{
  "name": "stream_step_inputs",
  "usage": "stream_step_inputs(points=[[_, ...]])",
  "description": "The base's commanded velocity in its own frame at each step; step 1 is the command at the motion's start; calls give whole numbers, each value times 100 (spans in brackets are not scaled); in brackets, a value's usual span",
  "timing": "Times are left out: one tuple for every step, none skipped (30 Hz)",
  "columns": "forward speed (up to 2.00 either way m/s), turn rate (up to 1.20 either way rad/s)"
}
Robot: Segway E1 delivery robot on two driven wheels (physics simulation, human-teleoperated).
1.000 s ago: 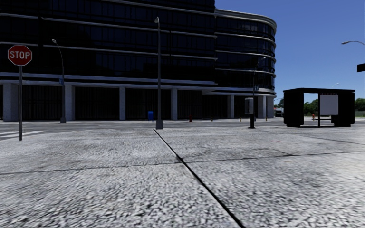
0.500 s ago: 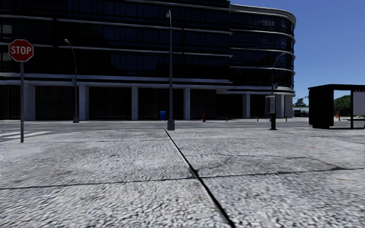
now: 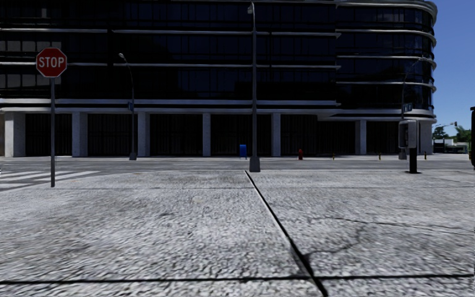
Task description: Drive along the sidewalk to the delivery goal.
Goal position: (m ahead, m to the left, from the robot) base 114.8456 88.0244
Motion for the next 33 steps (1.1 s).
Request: stream_step_inputs(points=[[172, 28], [172, 28], [172, 28], [172, 28], [172, 28], [172, 31], [172, 35], [172, 35], [173, 37], [173, 37], [173, 37], [173, 37], [174, 37], [175, 37], [177, 37], [177, 37], [177, 37], [177, 37], [177, 37], [177, 37], [177, 37], [177, 37], [177, 36], [177, 35], [177, 35], [177, 35], [177, 35], [177, 35], [177, 35], [177, 35], [177, 35], [177, 35], [177, 35]])
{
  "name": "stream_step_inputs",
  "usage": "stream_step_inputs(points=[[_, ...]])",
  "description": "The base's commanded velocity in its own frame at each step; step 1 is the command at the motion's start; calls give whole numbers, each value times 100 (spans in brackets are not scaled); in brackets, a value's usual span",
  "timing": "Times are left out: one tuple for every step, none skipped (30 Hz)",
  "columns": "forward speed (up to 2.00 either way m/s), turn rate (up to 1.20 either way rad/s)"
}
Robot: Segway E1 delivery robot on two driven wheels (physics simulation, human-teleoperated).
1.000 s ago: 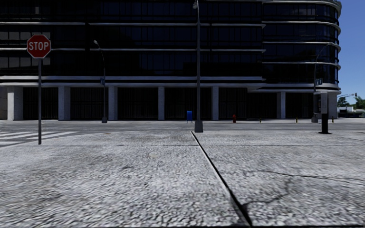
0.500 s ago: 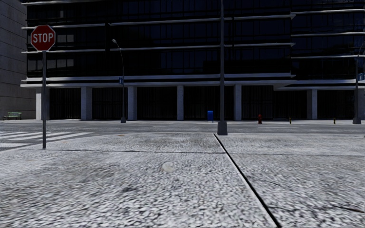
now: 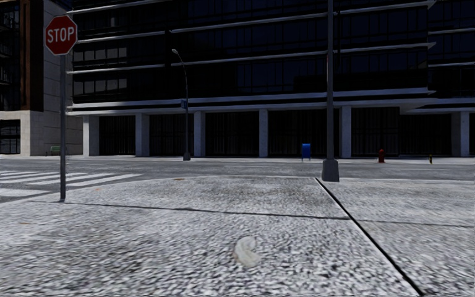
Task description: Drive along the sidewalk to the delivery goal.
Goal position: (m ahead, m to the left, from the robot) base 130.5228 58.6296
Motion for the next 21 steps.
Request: stream_step_inputs(points=[[177, 35], [177, 35], [177, 35], [177, 35], [177, 35], [177, 35], [177, 35], [177, 35], [177, 35], [177, 35], [177, 35], [177, 35], [177, 35], [177, 35], [177, 35], [177, 35], [177, 35], [177, 35], [177, 35], [177, 35], [177, 35]])
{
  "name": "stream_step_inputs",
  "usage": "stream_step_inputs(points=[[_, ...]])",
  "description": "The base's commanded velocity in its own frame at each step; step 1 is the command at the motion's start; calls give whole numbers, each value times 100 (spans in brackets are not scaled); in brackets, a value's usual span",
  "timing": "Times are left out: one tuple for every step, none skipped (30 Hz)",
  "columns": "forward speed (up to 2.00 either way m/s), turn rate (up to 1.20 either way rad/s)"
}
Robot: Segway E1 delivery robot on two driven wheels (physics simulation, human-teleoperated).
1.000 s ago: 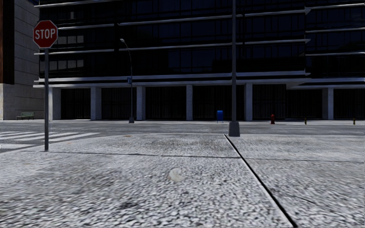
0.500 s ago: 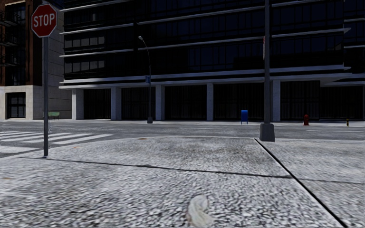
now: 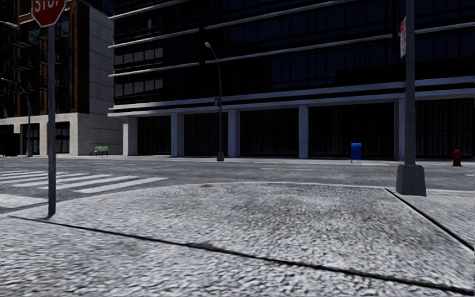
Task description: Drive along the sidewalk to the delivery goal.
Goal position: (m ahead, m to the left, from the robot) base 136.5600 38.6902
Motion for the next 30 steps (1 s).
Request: stream_step_inputs(points=[[177, 35], [177, 35], [177, 36], [177, 37], [177, 37], [177, 37], [177, 37], [177, 37], [177, 37], [177, 37], [177, 37], [177, 37], [177, 37], [177, 37], [177, 37], [178, 37], [178, 37], [178, 37], [178, 37], [178, 37], [178, 37], [178, 37], [178, 37], [178, 38], [178, 38], [178, 38], [178, 38], [178, 38], [178, 38], [178, 38]])
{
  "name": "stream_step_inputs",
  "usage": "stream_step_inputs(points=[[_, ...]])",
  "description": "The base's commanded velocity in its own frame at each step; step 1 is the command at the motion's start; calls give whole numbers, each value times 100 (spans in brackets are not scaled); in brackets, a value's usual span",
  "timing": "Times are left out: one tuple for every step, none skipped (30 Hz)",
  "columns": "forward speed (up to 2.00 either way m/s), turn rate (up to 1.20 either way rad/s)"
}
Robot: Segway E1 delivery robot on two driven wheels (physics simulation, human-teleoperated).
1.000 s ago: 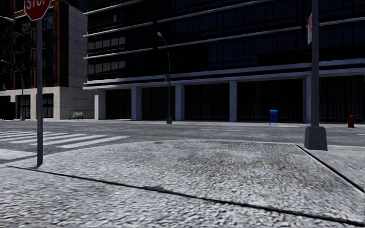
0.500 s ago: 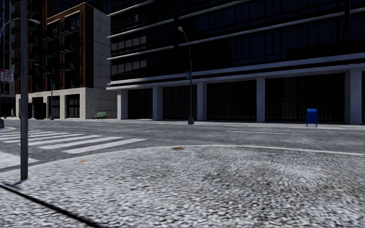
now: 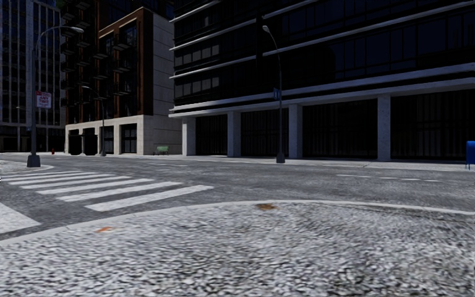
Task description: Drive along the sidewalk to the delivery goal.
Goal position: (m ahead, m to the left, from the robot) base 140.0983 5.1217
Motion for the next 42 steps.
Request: stream_step_inputs(points=[[178, 38], [178, 38], [178, 38], [178, 38], [178, 38], [178, 38], [178, 38], [178, 38], [178, 38], [178, 38], [178, 38], [178, 38], [178, 38], [178, 38], [178, 38], [178, 38], [178, 43], [178, 43], [178, 50], [178, 52], [178, 52], [178, 52], [178, 52], [178, 52], [178, 52], [178, 52], [178, 52], [178, 52], [178, 52], [178, 52], [178, 52], [178, 52], [178, 52], [178, 52], [178, 52], [178, 52], [178, 52], [178, 52], [178, 52], [178, 52], [178, 52], [178, 52]])
